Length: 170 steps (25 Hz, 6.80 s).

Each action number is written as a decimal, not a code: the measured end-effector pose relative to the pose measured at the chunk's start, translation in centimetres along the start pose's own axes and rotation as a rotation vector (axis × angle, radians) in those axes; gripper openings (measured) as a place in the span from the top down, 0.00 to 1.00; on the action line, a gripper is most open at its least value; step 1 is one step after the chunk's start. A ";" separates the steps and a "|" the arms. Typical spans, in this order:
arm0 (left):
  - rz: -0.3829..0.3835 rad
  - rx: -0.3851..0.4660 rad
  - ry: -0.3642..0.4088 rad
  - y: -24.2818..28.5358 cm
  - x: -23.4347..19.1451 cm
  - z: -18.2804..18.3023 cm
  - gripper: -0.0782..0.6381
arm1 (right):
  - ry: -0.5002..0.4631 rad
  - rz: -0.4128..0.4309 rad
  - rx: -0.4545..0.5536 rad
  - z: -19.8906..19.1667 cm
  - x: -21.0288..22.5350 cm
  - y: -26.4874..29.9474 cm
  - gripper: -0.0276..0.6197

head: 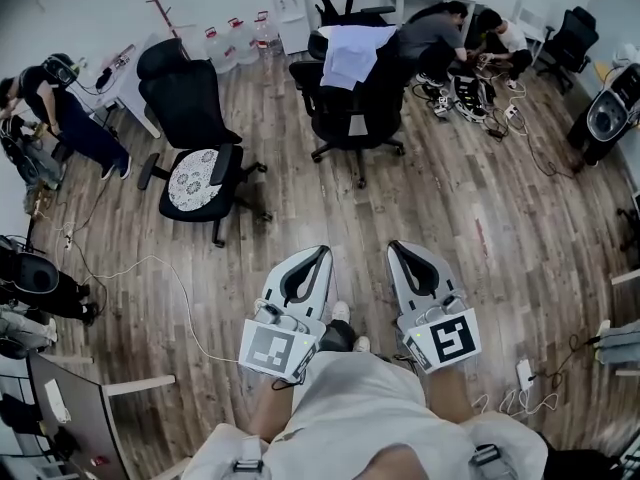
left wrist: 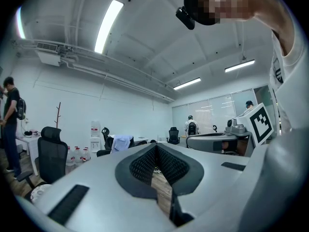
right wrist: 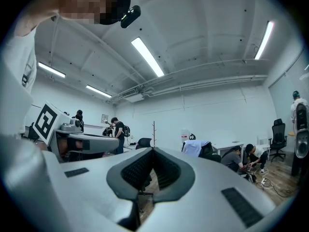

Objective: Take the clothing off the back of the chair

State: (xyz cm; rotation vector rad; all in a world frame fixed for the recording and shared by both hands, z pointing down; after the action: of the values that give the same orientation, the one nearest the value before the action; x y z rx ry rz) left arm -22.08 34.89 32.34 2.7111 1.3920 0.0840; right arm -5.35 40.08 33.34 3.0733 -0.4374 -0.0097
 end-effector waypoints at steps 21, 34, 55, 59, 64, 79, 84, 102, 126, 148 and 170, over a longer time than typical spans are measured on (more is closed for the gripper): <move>-0.050 0.000 -0.011 7.7 -9.8 0.1 0.87 | -0.009 -0.047 -0.034 0.2 3.4 11.1 0.93; -0.103 0.002 -0.016 10.8 -14.3 0.1 0.87 | -0.006 -0.107 -0.042 0.4 4.3 15.6 0.93; -0.087 0.002 -0.027 18.6 -17.6 0.8 0.87 | -0.003 -0.092 -0.046 0.4 10.9 21.6 0.93; -0.073 -0.004 -0.029 20.9 -18.2 0.8 0.87 | 0.001 -0.079 -0.044 0.3 13.0 23.1 0.93; -0.052 -0.012 -0.026 23.6 -19.0 1.1 0.87 | 0.006 -0.062 -0.046 0.1 15.4 24.8 0.93; 0.028 -0.036 -0.024 29.3 -19.8 1.7 0.87 | 0.016 0.023 -0.042 0.1 21.4 28.6 0.93; 0.044 -0.045 -0.024 30.6 -20.1 1.7 0.87 | 0.021 0.034 -0.043 0.0 22.7 29.4 0.93; 0.035 -0.048 -0.019 35.4 -23.8 1.6 0.87 | 0.020 0.011 -0.058 -0.6 25.9 34.5 0.93; -0.026 -0.057 -0.029 41.8 -31.2 0.7 0.87 | 0.022 -0.070 -0.106 -1.2 28.4 42.3 0.92; -0.138 -0.074 -0.013 46.8 -35.8 -0.6 0.87 | 0.016 -0.201 -0.157 -2.4 30.1 46.8 0.92; -0.155 -0.126 -0.001 48.8 -35.7 -1.3 0.87 | 0.025 -0.253 -0.206 -3.7 32.6 46.5 0.92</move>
State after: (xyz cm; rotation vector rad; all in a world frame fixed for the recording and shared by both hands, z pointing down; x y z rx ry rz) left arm -3.56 -22.40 38.61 2.4932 1.5357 0.1541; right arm 13.03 -13.46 38.81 2.8983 -0.0406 -0.0223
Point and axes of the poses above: the fingertips, and each gripper's own axes: y forward along the fingers, x to its right, z out of its top, the point moved 7 cm from there along -y, backward along the fingers, and after that the axes turned 3 degrees about -x, right-handed, at the moved point
